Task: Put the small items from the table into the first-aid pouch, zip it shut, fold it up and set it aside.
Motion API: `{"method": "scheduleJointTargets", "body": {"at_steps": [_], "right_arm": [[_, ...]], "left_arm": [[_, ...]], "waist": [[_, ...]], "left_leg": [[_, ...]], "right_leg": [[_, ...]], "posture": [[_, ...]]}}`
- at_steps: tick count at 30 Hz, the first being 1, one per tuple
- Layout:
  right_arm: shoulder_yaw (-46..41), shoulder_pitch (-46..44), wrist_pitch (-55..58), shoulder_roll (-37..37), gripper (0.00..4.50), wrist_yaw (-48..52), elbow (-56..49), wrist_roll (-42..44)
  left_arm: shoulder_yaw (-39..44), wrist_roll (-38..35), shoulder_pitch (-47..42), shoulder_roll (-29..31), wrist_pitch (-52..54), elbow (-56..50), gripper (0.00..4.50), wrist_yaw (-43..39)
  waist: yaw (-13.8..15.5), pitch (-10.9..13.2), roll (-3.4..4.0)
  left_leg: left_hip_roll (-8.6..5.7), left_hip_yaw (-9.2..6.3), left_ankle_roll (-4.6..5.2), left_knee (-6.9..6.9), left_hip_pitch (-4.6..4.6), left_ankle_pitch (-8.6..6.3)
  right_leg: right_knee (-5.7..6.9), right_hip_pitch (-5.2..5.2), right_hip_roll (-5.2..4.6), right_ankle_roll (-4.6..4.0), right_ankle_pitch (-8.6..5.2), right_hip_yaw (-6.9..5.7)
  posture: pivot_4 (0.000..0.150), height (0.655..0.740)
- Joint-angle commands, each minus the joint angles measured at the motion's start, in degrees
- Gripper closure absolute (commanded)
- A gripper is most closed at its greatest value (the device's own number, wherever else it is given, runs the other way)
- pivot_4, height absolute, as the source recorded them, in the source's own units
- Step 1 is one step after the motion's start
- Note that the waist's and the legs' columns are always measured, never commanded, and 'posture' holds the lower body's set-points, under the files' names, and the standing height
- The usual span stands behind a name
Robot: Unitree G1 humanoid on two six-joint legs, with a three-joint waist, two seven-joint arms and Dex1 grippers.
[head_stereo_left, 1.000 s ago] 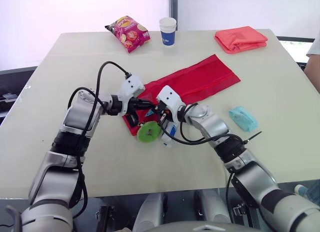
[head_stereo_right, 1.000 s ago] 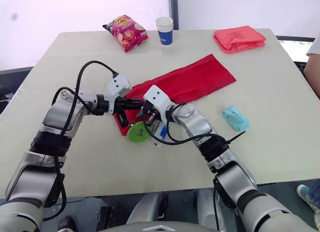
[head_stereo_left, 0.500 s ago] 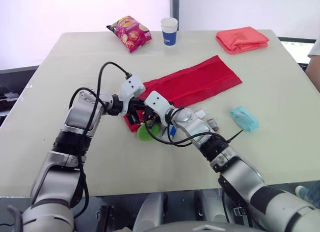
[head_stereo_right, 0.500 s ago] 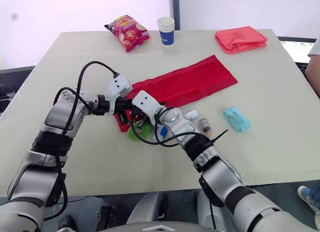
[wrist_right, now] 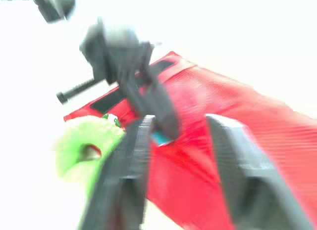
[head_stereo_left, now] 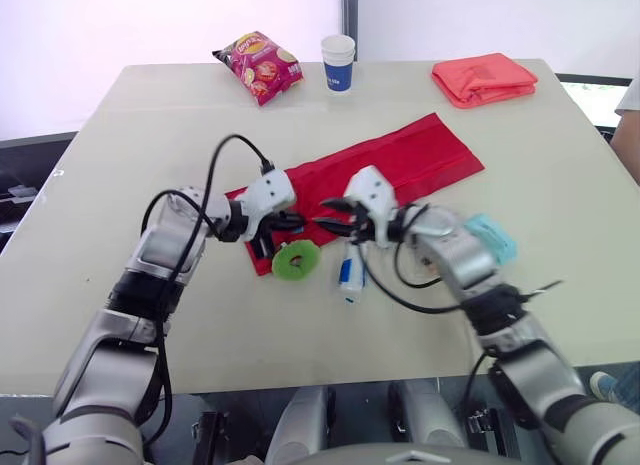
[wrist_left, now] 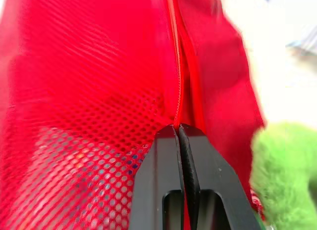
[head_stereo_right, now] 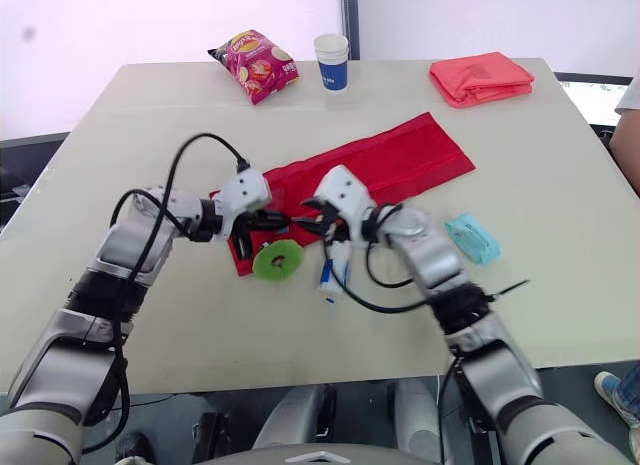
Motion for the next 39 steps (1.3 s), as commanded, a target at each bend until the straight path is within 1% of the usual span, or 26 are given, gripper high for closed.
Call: {"method": "scheduleJointTargets", "body": {"at_steps": [1,2,6,10,13,15,17,18,19,20,21,22,24,25,27,29,31,34,35,39], "right_arm": [[-6.7,1.6,7.4,-4.9,0.55,1.0,-12.4,7.1],[-8.4,2.7,9.0,-7.3,0.04,1.5,-15.4,8.4],[-15.8,7.8,11.2,-15.5,0.04,3.3,-23.6,13.7],[-21.9,12.5,14.9,-23.6,0.04,4.1,-27.6,17.3],[-26.0,15.8,16.8,-28.2,0.04,3.0,-30.0,18.7],[-29.0,17.3,17.5,-29.2,0.04,1.5,-31.6,20.3],[-32.4,19.3,18.3,-30.6,0.04,1.5,-33.2,22.4],[-34.0,20.3,18.7,-31.2,0.0,1.3,-33.8,23.3],[-35.8,21.4,19.2,-31.8,0.0,1.4,-34.5,24.7],[-37.1,22.4,19.5,-32.3,0.0,1.5,-35.2,26.0],[-38.5,23.4,19.7,-32.8,0.0,1.7,-35.7,27.0],[-39.6,24.3,19.8,-33.3,0.0,1.7,-36.2,27.9],[-42.0,25.8,20.2,-34.2,0.0,1.8,-36.8,30.1],[-44.3,26.5,20.4,-34.7,0.0,1.8,-36.8,31.5],[-47.3,27.7,20.8,-35.7,0.0,1.6,-36.8,33.6],[-49.6,29.0,21.4,-37.0,0.0,1.8,-37.1,35.6],[-50.7,29.5,22.3,-37.7,0.0,1.0,-37.7,38.6],[-49.9,29.9,22.2,-38.4,0.0,-0.4,-38.5,40.4],[-49.6,30.1,22.0,-38.6,0.0,-0.8,-38.9,40.7],[-47.5,30.9,21.2,-39.1,0.0,-2.4,-40.2,40.6]], "left_arm": [[0.4,3.0,0.8,4.0,-8.3,0.9,4.5,-1.4],[0.6,4.0,1.0,5.2,-10.9,2.5,4.5,-1.4],[0.6,8.1,-1.1,8.8,-21.6,12.3,4.5,0.4],[-0.1,12.0,-5.9,9.8,-31.5,24.1,4.5,3.7],[-1.0,16.3,-11.2,8.4,-38.6,35.1,4.5,11.0],[-0.2,15.7,-13.9,6.1,-39.3,39.9,4.5,12.5],[3.7,7.7,-14.1,3.4,-31.6,40.6,4.5,2.4],[5.4,5.2,-14.0,2.9,-29.4,40.6,3.87,-0.5],[6.7,3.7,-13.5,3.2,-28.7,40.2,3.58,-2.2],[7.9,2.7,-13.2,3.6,-27.8,39.6,2.99,-2.7],[9.9,0.5,-13.2,3.8,-24.6,38.6,2.78,-3.3],[11.5,-1.5,-13.1,4.0,-21.3,37.3,2.28,-4.4],[13.8,-5.4,-12.0,5.1,-15.1,32.6,1.58,-8.4],[15.0,-8.1,-10.9,5.5,-9.6,27.6,1.08,-9.8],[16.4,-11.1,-9.3,5.9,-2.1,20.0,1.08,-10.3],[14.9,-9.1,-8.4,3.9,-0.8,15.1,1.08,-6.2],[11.7,-5.0,-8.3,0.5,-2.9,13.9,1.08,-1.4],[7.0,1.6,-9.1,-3.9,-9.2,16.7,1.08,4.6],[6.2,2.8,-9.9,-5.3,-10.2,18.4,1.08,6.3],[3.8,5.7,-12.7,-9.5,-15.0,24.5,1.08,9.2]], "waist": [[0.0,0.0,0.0],[0.0,0.0,0.0],[0.5,0.0,0.0],[0.8,0.0,0.0],[1.4,0.0,-0.02],[1.5,0.0,-0.02],[2.0,0.0,-0.02],[2.1,0.0,-0.02],[2.1,0.0,-0.03],[2.0,0.0,-0.06],[2.0,0.0,-0.06],[1.9,0.0,-0.06],[1.5,0.0,-0.06],[1.5,0.0,-0.06],[1.6,0.0,-0.06],[1.9,0.0,-0.06],[2.6,0.0,-0.04],[3.1,0.0,-0.05],[3.2,0.0,-0.06],[3.0,0.0,-0.12]], "left_leg": [[0.01,0.0,0.0,-0.01,0.01,0.0],[0.01,0.01,0.0,-0.01,0.01,0.0],[-0.03,0.02,0.03,-0.02,0.01,-0.02],[-0.04,0.05,0.25,0.01,0.02,-0.14],[-0.06,0.09,0.28,0.02,0.02,-0.16],[-0.07,0.12,0.3,0.03,0.0,-0.17],[-0.1,0.14,0.33,0.04,-0.01,-0.19],[-0.11,0.11,0.36,0.1,-0.05,-0.21],[-0.11,0.11,0.41,0.16,-0.09,-0.23],[-0.11,0.11,0.42,0.21,-0.1,-0.24],[-0.11,0.11,0.42,0.24,-0.11,-0.24],[-0.1,0.1,0.42,0.24,-0.12,-0.24],[-0.07,0.09,0.44,0.24,-0.11,-0.25],[-0.05,0.09,0.46,0.25,-0.07,-0.26],[-0.04,0.08,0.46,0.25,-0.05,-0.26],[-0.04,0.07,0.45,0.27,-0.05,-0.26],[-0.05,0.0,0.45,0.31,0.0,-0.26],[-0.08,-0.01,0.49,0.38,0.03,-0.28],[-0.1,0.0,0.5,0.39,0.02,-0.29],[-0.09,0.01,0.49,0.47,-0.05,-0.28]], "right_leg": [[0.0,-0.01,-0.01,0.0,0.0,0.02],[0.01,-0.01,-0.03,0.0,0.0,0.03],[-0.04,0.01,-0.02,0.0,0.0,0.02],[-0.03,0.03,0.0,0.0,0.0,0.01],[-0.01,0.04,-0.01,0.0,0.0,0.0],[-0.03,0.04,-0.01,0.01,0.0,-0.01],[-0.02,0.04,-0.05,0.01,0.0,-0.01],[-0.02,0.06,-0.07,0.01,0.0,-0.09],[-0.02,0.07,-0.09,0.01,-0.01,-0.15],[-0.02,0.08,-0.11,0.01,0.0,-0.22],[-0.03,0.08,-0.12,0.01,0.0,-0.26],[-0.03,0.1,-0.15,0.01,0.0,-0.29],[-0.02,0.1,-0.14,0.01,0.0,-0.32],[-0.01,0.13,-0.11,0.01,0.0,-0.34],[-0.01,0.17,-0.12,0.01,-0.01,-0.34],[-0.05,0.23,-0.15,0.01,-0.01,-0.36],[-0.08,0.35,-0.19,0.01,0.0,-0.44],[-0.1,0.43,-0.21,0.01,0.0,-0.48],[-0.1,0.43,-0.21,0.01,0.0,-0.47],[-0.09,0.4,-0.19,0.01,0.0,-0.47]], "posture": [[0.15,0.74],[0.15,0.74],[0.15,0.74],[0.15,0.74],[0.15,0.74],[0.15,0.74],[0.15,0.74],[0.15,0.74],[0.15,0.74],[0.15,0.74],[0.15,0.74],[0.15,0.74],[0.15,0.74],[0.15,0.74],[0.15,0.74],[0.15,0.74],[0.15,0.74],[0.15,0.74],[0.15,0.74],[0.15,0.74]]}}
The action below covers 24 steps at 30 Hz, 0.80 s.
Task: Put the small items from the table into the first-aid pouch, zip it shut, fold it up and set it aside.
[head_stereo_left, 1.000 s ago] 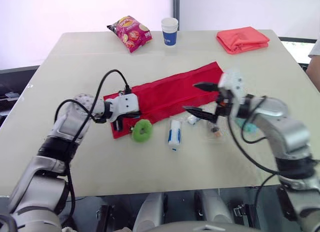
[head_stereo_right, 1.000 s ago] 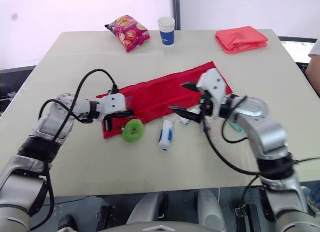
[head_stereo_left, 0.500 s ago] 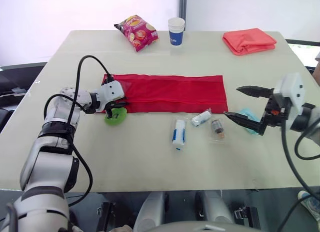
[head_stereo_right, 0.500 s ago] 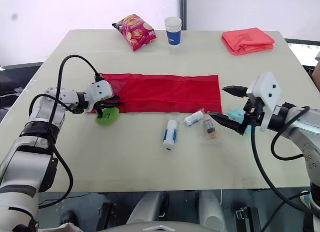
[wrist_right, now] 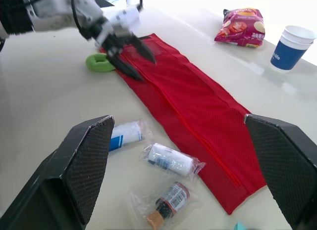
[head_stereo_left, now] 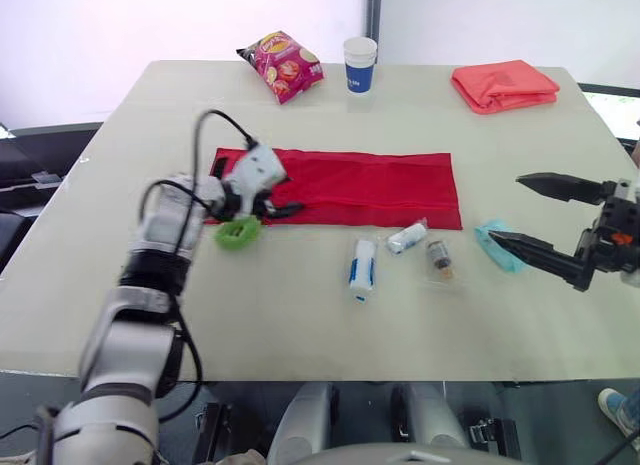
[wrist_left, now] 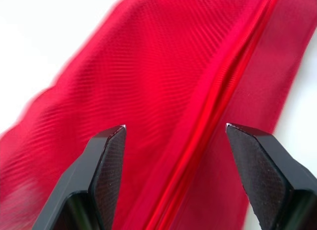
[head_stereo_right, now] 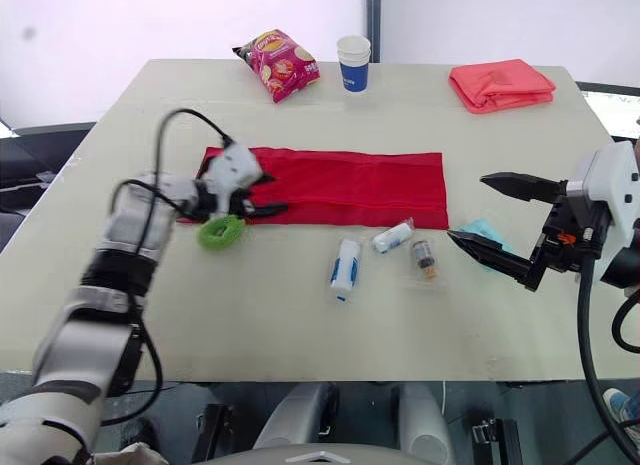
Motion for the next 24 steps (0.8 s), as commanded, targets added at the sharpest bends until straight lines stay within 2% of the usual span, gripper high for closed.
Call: {"method": "scheduleJointTargets", "body": {"at_steps": [1,4,7,10,12,13,16,24], "right_arm": [[1.3,0.0,-1.5,-1.1,0.0,-1.6,-1.8,0.3],[3.1,-1.3,-1.7,-1.2,0.0,-3.8,-2.4,1.0],[3.7,-1.8,-1.5,-1.2,0.0,-5.7,-3.4,2.4],[3.4,-1.0,-1.5,-1.2,0.0,-6.9,-4.3,3.2],[3.1,-0.5,-1.7,-1.3,0.0,-7.4,-4.5,3.2],[3.1,-0.2,-1.7,-1.3,0.0,-7.8,-4.4,3.5],[3.2,0.3,-1.9,-1.5,0.0,-8.4,-4.6,3.9],[4.9,0.1,-1.7,-2.2,0.0,-10.5,-4.6,4.1]], "left_arm": [[-0.5,2.7,-3.7,-1.4,-5.7,4.0,1.08,3.4],[-2.6,6.4,-5.7,-2.8,-11.4,9.2,1.08,6.9],[-1.9,6.4,-7.8,-4.3,-13.5,14.0,1.08,7.9],[-1.3,5.4,-9.1,-5.0,-14.5,17.0,1.82,5.5],[-0.8,4.3,-9.3,-5.4,-15.6,18.1,2.64,3.5],[-0.4,3.7,-9.3,-5.6,-15.5,18.2,3.21,2.2],[0.5,2.3,-9.2,-5.8,-14.4,18.0,4.38,0.1],[3.6,-2.0,-9.0,-7.8,-5.4,14.6,4.45,-2.9]], "waist": [[-0.1,0.0,0.0],[0.0,0.0,0.0],[0.2,0.0,0.0],[0.1,0.0,0.0],[0.1,0.0,0.0],[0.1,0.0,0.0],[0.1,0.0,-0.01],[0.1,0.0,-0.01]], "left_leg": [[0.0,0.0,0.0,0.0,0.0,0.0],[0.0,0.01,0.01,0.0,0.02,-0.01],[-0.02,0.01,0.0,0.02,0.01,0.0],[-0.03,0.01,0.01,0.03,-0.01,0.0],[-0.03,0.01,0.01,0.03,-0.01,-0.01],[-0.03,0.01,0.0,0.03,-0.01,0.0],[-0.02,0.01,-0.01,0.05,-0.01,0.01],[-0.02,0.0,0.01,0.07,-0.01,0.0]], "right_leg": [[0.01,0.0,0.0,0.0,0.0,0.0],[0.01,0.0,0.0,0.0,0.0,0.0],[0.0,0.0,-0.02,0.0,0.0,-0.01],[0.01,0.0,-0.02,0.0,0.0,-0.02],[0.01,0.0,-0.01,0.0,0.0,-0.03],[0.01,0.0,-0.01,0.0,0.0,-0.02],[0.02,0.0,-0.01,0.0,0.0,-0.03],[0.02,0.01,-0.01,0.01,0.0,-0.03]], "posture": [[0.15,0.74],[0.15,0.74],[0.15,0.74],[0.15,0.74],[0.15,0.74],[0.15,0.74],[0.15,0.74],[0.15,0.74]]}}
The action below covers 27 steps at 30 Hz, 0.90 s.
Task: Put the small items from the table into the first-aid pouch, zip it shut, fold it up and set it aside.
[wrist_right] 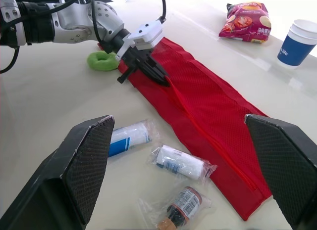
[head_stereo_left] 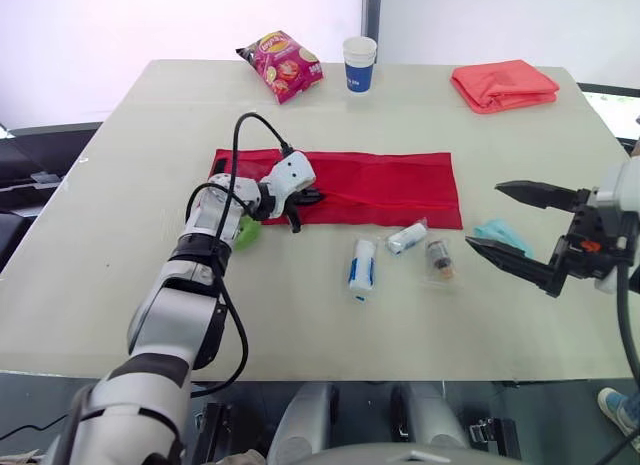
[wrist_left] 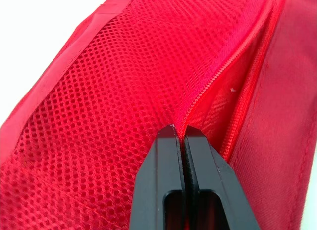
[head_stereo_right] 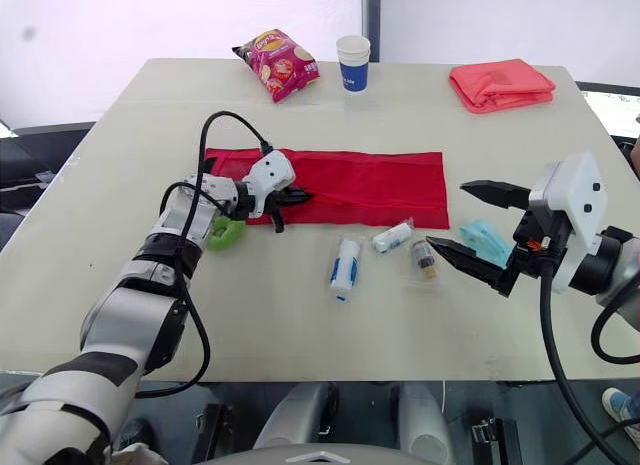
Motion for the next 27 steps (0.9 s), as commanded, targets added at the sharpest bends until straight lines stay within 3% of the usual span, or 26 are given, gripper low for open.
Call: {"method": "scheduleJointTargets", "body": {"at_steps": [1,8,12,20,27], "right_arm": [[1.5,-0.8,0.0,-0.9,0.0,-2.4,-1.7,1.1],[22.7,-4.9,12.4,5.5,0.0,-21.3,-5.0,3.6],[31.9,-9.4,21.1,19.8,0.0,-38.8,0.0,9.6],[36.1,-12.6,27.6,40.8,0.0,-60.8,7.5,10.8],[40.4,-12.1,30.0,51.4,0.0,-67.9,11.9,4.7]], "left_arm": [[1.7,-2.1,-0.7,-1.1,3.4,-3.7,4.45,-0.3],[1.6,-2.0,-0.1,-2.6,6.4,-6.0,4.45,0.7],[0.6,-0.9,0.8,-2.2,6.1,-8.4,4.45,1.0],[-0.2,-1.9,4.3,-0.7,13.2,-18.9,4.45,-1.2],[-0.6,-2.0,5.0,1.1,18.5,-24.4,4.45,-2.7]], "waist": [[0.0,0.0,0.0],[-0.2,0.0,-0.01],[-0.6,0.0,-0.04],[-1.3,-0.1,-0.1],[-1.6,-0.1,-0.07]], "left_leg": [[0.0,0.0,-0.01,0.01,0.0,0.01],[0.03,-0.02,-0.11,0.02,0.0,0.06],[0.05,-0.03,-0.13,0.06,-0.01,0.07],[-0.03,-0.09,-0.14,0.04,-0.02,0.08],[-0.01,-0.1,-0.15,0.02,-0.01,0.08]], "right_leg": [[0.0,0.0,0.0,0.0,0.0,0.0],[0.02,-0.02,0.0,-0.01,0.0,0.01],[0.03,-0.02,0.01,-0.01,0.0,0.02],[0.06,-0.07,-0.03,-0.01,0.0,0.01],[0.1,-0.11,0.04,-0.01,0.0,0.01]], "posture": [[0.15,0.74],[0.15,0.74],[0.15,0.74],[0.15,0.74],[0.15,0.74]]}}
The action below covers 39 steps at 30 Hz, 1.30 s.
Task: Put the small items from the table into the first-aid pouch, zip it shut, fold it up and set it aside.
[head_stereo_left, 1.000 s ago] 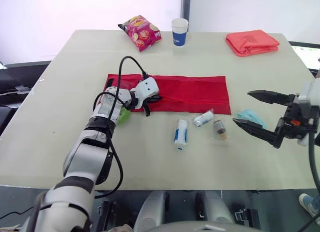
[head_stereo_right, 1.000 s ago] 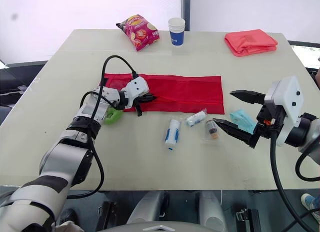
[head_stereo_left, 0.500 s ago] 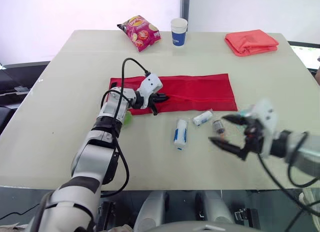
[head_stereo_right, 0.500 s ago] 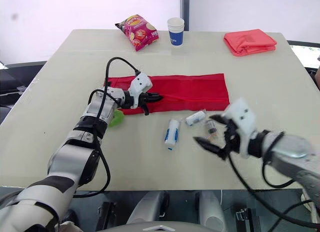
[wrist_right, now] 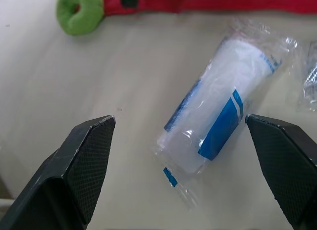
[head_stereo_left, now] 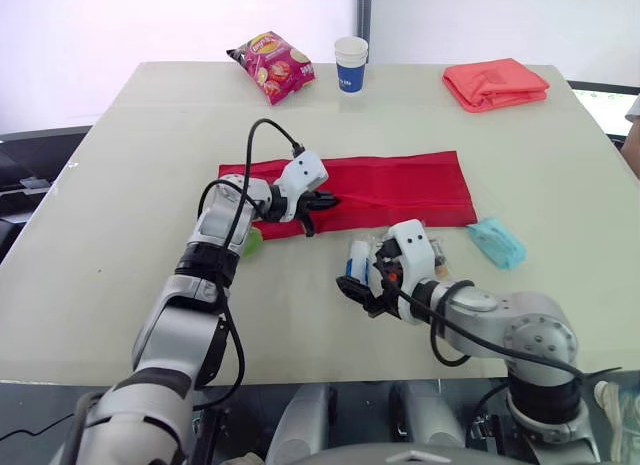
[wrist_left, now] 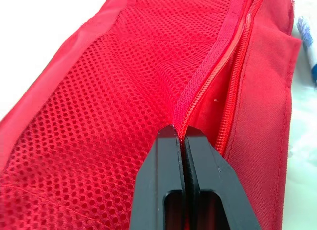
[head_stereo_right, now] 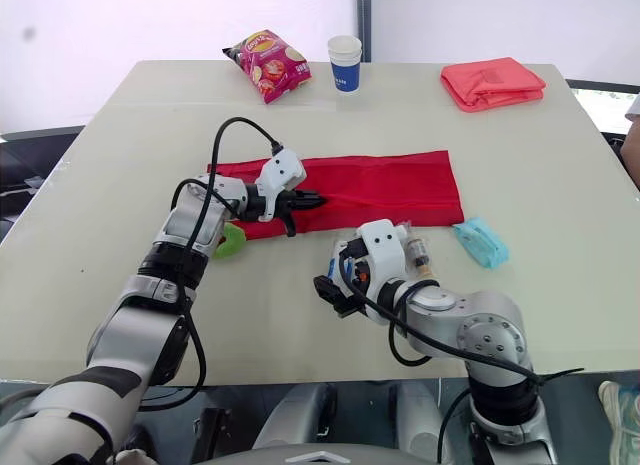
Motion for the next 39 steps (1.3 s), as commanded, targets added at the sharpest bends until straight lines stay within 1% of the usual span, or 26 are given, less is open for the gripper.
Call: {"method": "scheduleJointTargets", "body": {"at_steps": [1,4,5,7,9,12,14,15,17,19,22,28,37,39], "right_arm": [[3.5,0.0,0.8,3.0,0.0,-1.4,1.2,-4.4],[6.0,-0.7,2.2,2.9,0.0,-1.1,2.1,-9.1],[6.6,-0.5,2.2,3.0,0.25,-0.7,2.0,-10.4],[7.6,-0.4,2.6,2.6,0.9,0.5,1.2,-12.4],[8.0,-0.4,2.8,2.3,1.92,1.6,0.7,-14.4],[5.4,-0.2,3.2,1.1,3.47,4.2,-1.0,-15.8],[3.8,0.0,3.7,0.3,4.18,6.3,-2.2,-15.6],[2.4,0.4,3.9,0.5,4.41,7.8,-2.8,-14.6],[-3.3,0.7,4.3,2.0,4.43,11.3,-3.4,-8.3],[-9.1,-1.1,4.8,4.6,4.43,12.5,-1.1,-3.6],[-13.5,-5.4,5.8,6.4,4.43,13.1,4.6,-2.0],[-16.5,-12.5,5.5,7.2,4.43,15.4,17.3,-4.4],[-13.6,-21.0,0.4,4.6,4.43,24.2,31.9,-13.3],[-11.3,-23.2,-1.3,3.8,4.43,27.4,34.9,-15.7]], "left_arm": [[0.0,-0.7,-0.5,0.8,1.5,-3.7,4.45,-0.6],[-0.1,-0.6,-0.4,0.9,2.5,-4.5,4.45,-0.6],[-0.1,-0.6,-0.4,0.9,2.7,-4.6,4.49,-0.7],[-0.3,-0.6,-0.3,1.0,2.9,-4.8,4.5,-0.7],[-0.4,-0.6,-0.3,1.0,2.8,-4.7,4.5,-0.6],[-0.4,-0.5,-0.4,1.0,2.3,-4.0,4.5,-0.6],[-0.4,-0.5,-0.6,0.9,1.9,-3.3,4.5,-0.5],[-0.4,-0.5,-0.7,0.9,1.6,-2.9,4.5,-0.4],[-0.3,-0.6,-0.9,0.7,1.2,-2.4,4.5,-0.3],[-0.3,-0.8,-0.9,0.7,0.7,-2.1,4.5,-0.6],[-0.3,-0.9,-1.0,0.8,-0.3,-1.4,4.5,-1.0],[-0.3,-1.4,0.6,1.3,-1.1,-3.6,4.5,-2.1],[-0.2,-2.8,3.2,2.0,-1.9,-6.8,4.5,-3.5],[-0.5,-2.8,4.0,2.1,-2.9,-7.6,4.5,-4.0]], "waist": [[-0.1,0.0,0.01],[-0.1,0.0,0.01],[-0.1,0.0,0.02],[-0.1,0.0,0.02],[-0.1,0.0,0.02],[-0.1,0.0,0.02],[0.0,0.0,0.02],[0.0,0.0,0.02],[0.1,0.0,0.02],[0.0,0.0,0.02],[-0.2,0.0,0.03],[-0.2,0.0,0.03],[-1.0,0.0,0.04],[-1.2,0.0,0.04]], "left_leg": [[0.0,0.0,0.0,0.0,0.0,0.0],[-0.01,0.01,0.0,0.0,0.01,0.0],[-0.01,0.01,0.0,0.0,0.02,0.0],[-0.01,0.01,0.0,-0.01,0.04,0.0],[-0.01,0.01,0.0,-0.01,0.04,0.0],[-0.01,0.01,0.0,-0.01,0.04,0.0],[-0.01,0.01,0.0,-0.01,0.04,0.0],[-0.01,0.01,0.01,-0.01,0.04,0.0],[-0.01,0.01,0.01,-0.01,0.04,-0.01],[-0.01,0.02,0.02,-0.01,0.03,-0.01],[0.0,0.02,0.02,-0.01,0.04,-0.01],[-0.01,0.05,0.01,-0.12,0.06,0.0],[-0.02,0.08,0.0,-0.12,0.05,0.0],[-0.01,0.07,-0.01,-0.13,0.06,0.01]], "right_leg": [[0.0,0.0,0.0,0.0,0.0,0.0],[0.0,-0.01,0.01,0.0,0.0,0.0],[0.0,0.0,0.01,0.0,0.0,0.0],[0.01,0.0,0.02,0.0,0.0,0.0],[0.0,0.0,0.02,0.0,0.0,0.0],[0.0,0.0,0.02,0.0,0.0,-0.01],[-0.01,0.0,0.01,0.0,0.0,0.0],[-0.01,0.01,0.01,0.0,0.0,0.0],[-0.02,0.02,0.0,0.0,0.0,0.0],[-0.01,0.02,0.0,0.0,0.0,0.0],[0.02,0.01,0.02,0.0,0.0,0.01],[0.0,-0.03,0.0,0.0,0.0,0.0],[0.03,-0.08,-0.01,0.0,0.0,0.01],[0.04,-0.08,-0.01,0.0,0.0,0.0]], "posture": [[0.15,0.74],[0.15,0.74],[0.15,0.74],[0.15,0.74],[0.15,0.74],[0.15,0.74],[0.15,0.74],[0.15,0.74],[0.15,0.74],[0.15,0.74],[0.15,0.74],[0.15,0.74],[0.15,0.74],[0.15,0.74]]}}
